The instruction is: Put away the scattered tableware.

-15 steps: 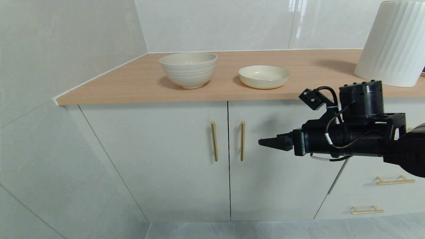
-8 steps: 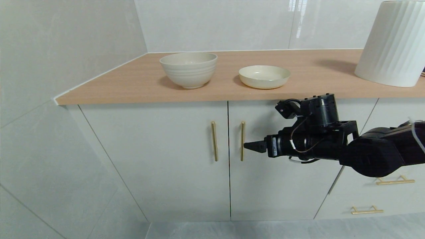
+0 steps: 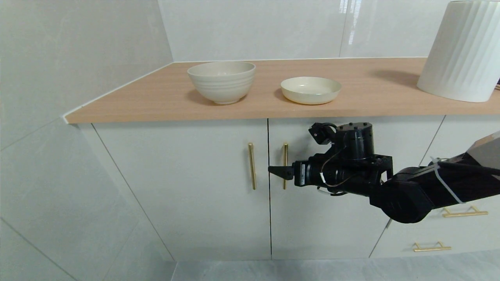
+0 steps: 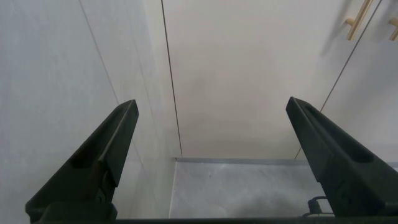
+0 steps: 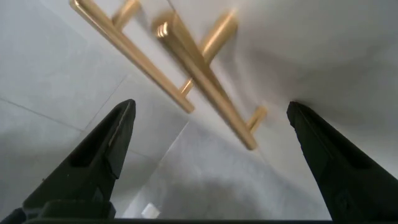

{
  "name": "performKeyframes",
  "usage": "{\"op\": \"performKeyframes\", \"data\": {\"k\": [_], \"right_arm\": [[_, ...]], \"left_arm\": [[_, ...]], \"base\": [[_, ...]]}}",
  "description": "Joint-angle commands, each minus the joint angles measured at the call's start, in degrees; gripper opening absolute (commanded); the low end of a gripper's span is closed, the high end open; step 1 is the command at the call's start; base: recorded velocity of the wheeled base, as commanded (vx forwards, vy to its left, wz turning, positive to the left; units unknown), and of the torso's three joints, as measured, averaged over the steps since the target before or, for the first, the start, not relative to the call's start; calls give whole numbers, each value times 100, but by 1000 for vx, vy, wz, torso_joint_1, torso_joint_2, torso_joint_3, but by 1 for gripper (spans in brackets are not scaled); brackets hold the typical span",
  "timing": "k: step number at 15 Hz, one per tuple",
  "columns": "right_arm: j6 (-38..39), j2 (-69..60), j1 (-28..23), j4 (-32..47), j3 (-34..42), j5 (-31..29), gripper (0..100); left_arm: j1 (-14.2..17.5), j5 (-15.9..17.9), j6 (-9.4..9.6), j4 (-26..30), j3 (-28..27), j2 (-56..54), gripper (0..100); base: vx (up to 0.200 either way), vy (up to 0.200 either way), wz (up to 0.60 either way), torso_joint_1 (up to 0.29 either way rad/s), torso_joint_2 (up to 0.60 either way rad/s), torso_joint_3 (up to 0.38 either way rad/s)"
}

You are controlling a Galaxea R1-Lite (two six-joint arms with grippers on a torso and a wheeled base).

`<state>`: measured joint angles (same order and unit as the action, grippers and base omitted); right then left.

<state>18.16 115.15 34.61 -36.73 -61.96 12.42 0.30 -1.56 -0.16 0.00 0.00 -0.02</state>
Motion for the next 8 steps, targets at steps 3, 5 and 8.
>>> {"op": "performKeyframes", "data": {"k": [3,5,8], "right_arm": [[12,139,116,-141,9,-3,100],[38,209,143,-449,53,-3,100],[398,209,230,-704,97,6,100]], "left_arm": [[5,-2,-2,0,0,2,100],[5,-2,-2,0,0,2,100],[-4,-2,-2,0,0,2,100]], "base": [[0,0,0,0,0,0],[0,0,0,0,0,0],[0,0,0,0,0,0]]}}
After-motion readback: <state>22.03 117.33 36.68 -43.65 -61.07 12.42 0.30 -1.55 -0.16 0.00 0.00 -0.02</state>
